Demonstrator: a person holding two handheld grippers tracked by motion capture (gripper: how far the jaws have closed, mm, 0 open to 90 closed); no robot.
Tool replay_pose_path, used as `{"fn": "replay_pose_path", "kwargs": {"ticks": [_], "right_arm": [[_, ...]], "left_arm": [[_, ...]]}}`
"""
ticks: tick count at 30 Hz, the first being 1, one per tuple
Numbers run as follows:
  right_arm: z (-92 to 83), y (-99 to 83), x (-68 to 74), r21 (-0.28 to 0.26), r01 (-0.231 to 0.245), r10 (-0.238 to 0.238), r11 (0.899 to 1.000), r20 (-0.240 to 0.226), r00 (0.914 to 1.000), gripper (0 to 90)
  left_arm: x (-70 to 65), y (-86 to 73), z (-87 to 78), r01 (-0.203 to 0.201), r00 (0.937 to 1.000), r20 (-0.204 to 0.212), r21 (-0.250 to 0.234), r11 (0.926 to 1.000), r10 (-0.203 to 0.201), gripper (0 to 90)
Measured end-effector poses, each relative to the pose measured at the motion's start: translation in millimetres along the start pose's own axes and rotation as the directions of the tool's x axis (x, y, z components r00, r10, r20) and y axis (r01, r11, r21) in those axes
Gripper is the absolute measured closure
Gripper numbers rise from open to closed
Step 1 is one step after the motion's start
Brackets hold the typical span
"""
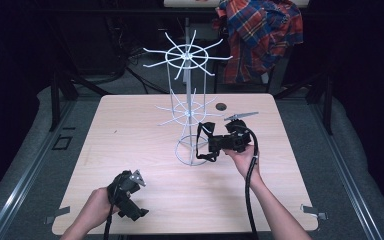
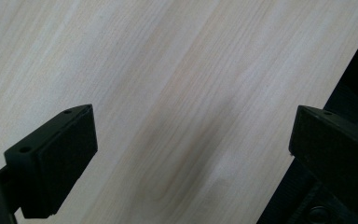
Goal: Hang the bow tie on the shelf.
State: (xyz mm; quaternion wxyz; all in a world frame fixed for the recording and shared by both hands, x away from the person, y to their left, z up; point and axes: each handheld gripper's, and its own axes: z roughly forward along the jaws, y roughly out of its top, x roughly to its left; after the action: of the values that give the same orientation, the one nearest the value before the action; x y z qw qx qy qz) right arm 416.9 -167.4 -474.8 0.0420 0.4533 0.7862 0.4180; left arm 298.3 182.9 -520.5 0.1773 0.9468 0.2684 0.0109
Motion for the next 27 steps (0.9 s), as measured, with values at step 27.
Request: {"fn": "replay_pose_path", "kwargs": {"ticks": [27], "right_arm": [[13.6,-6.5,4.2,0.037,-0.009,0.009,0.999,-0.018,0.9998,57.7]], "left_arm": [[-0.9,-0.1,-0.7,-0.006,1.0000,-0.003,-0.001,1.0000,0.006,1.2]]}}
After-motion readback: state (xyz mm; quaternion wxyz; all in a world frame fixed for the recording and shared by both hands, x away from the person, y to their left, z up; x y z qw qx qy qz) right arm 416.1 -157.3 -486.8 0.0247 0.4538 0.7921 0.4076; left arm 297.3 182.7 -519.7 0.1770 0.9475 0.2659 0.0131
